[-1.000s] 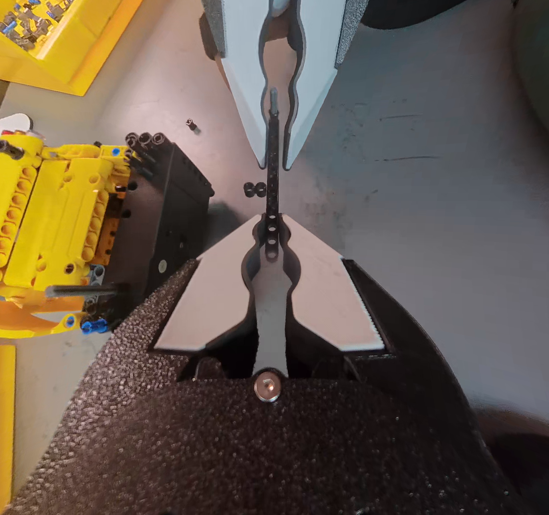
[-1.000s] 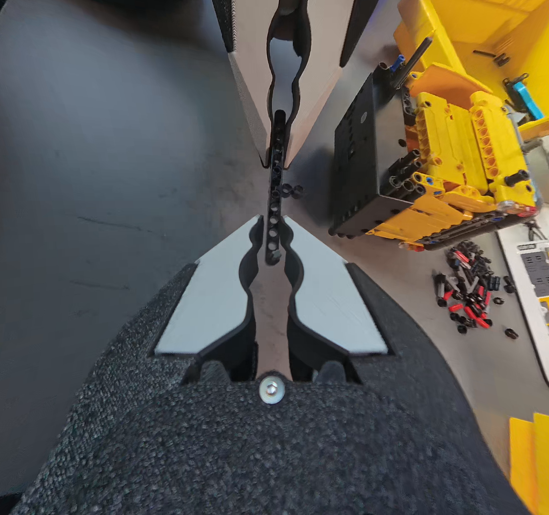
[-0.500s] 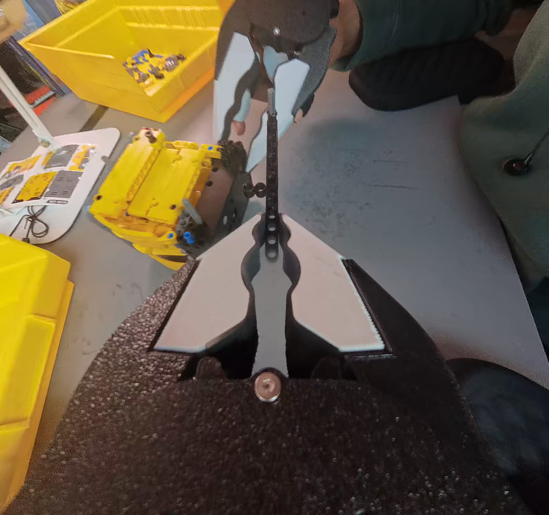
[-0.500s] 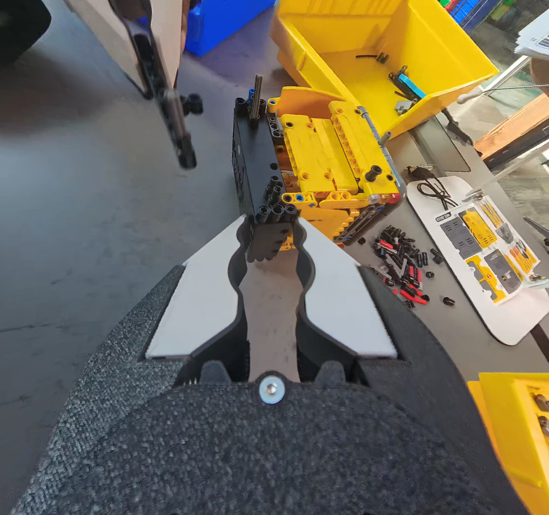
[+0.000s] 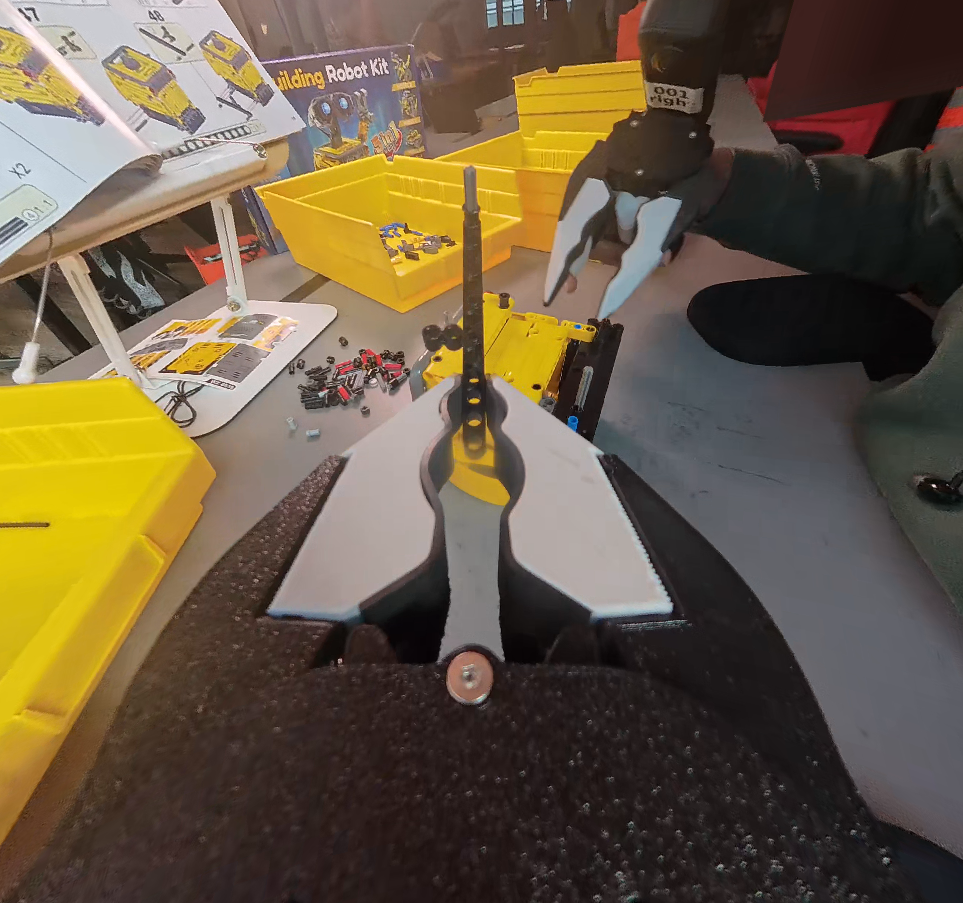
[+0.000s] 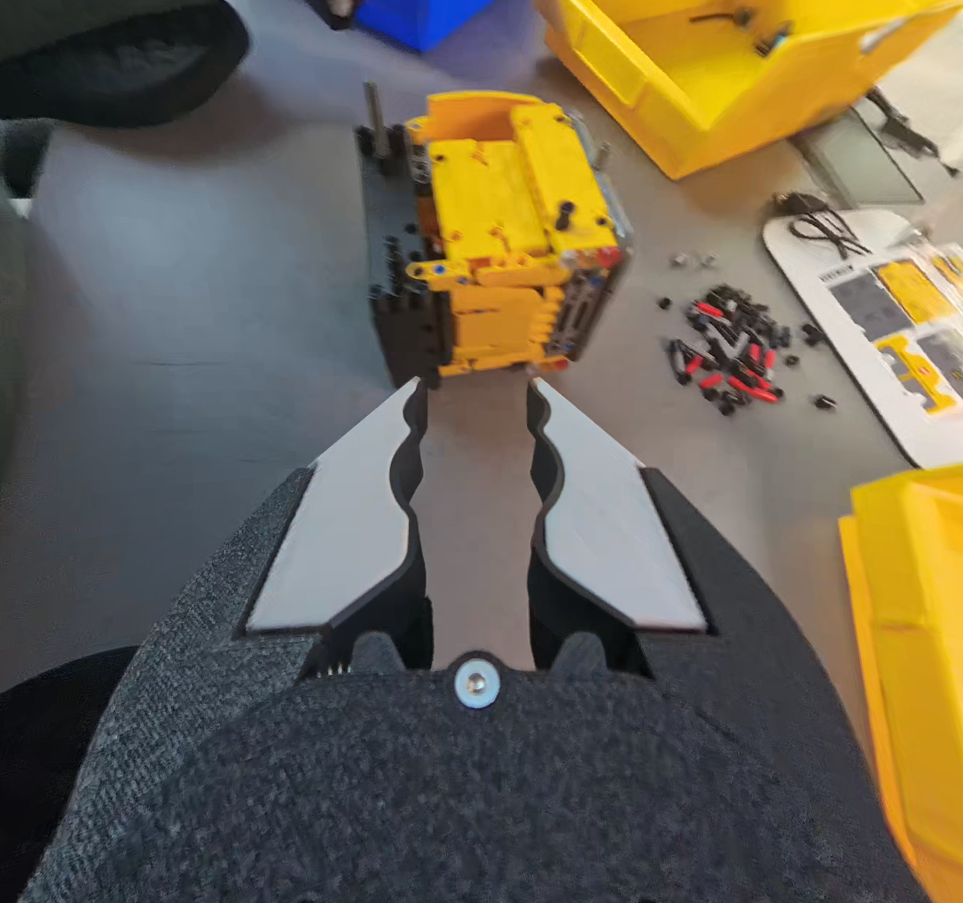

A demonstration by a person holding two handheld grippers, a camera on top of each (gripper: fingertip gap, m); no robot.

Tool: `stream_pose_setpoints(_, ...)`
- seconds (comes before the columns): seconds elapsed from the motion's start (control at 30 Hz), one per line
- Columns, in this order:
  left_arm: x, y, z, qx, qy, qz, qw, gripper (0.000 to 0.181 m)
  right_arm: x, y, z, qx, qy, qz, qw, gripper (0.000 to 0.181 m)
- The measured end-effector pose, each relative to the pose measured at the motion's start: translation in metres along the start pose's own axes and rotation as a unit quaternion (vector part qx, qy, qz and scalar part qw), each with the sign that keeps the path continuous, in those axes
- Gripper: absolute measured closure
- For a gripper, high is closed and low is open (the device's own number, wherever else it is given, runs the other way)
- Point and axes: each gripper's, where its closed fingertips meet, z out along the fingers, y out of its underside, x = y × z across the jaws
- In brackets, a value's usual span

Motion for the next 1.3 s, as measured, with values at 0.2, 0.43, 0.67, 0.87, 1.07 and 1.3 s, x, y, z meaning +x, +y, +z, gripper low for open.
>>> stream_pose_setpoints(0.2, 0.002, 0.011, 0.009, -0.021, 0.003, 0.0, 1.0, 0.175, 0.043, 0.052, 0.032, -0.095, 0.036, 0.04, 0.994, 0.157)
stream_pose_setpoints(0.43, 0.001, 0.017, 0.011, -0.024, 0.01, -0.014, 1.0, 0.175, 0.044, 0.055, 0.048, -0.118, 0.011, 0.014, 0.993, 0.175)
stream_pose_setpoints(0.67, 0.003, 0.021, 0.013, -0.026, 0.021, -0.024, 0.999, 0.175, 0.06, 0.059, 0.047, -0.131, 0.002, 0.017, 0.991, 0.175)
stream_pose_setpoints(0.87, 0.01, 0.015, 0.013, -0.003, 0.05, -0.044, 0.998, 0.175, 0.108, 0.066, 0.033, -0.119, 0.078, 0.087, 0.986, 0.175)
stream_pose_setpoints(1.07, 0.019, 0.016, 0.019, 0.004, 0.076, -0.056, 0.996, 0.175, 0.114, 0.077, 0.036, -0.131, 0.096, 0.083, 0.983, 0.175)
stream_pose_setpoints(1.3, 0.03, 0.01, 0.022, 0.007, 0.088, -0.039, 0.995, 0.175, 0.115, 0.077, 0.036, -0.128, 0.099, 0.082, 0.983, 0.174)
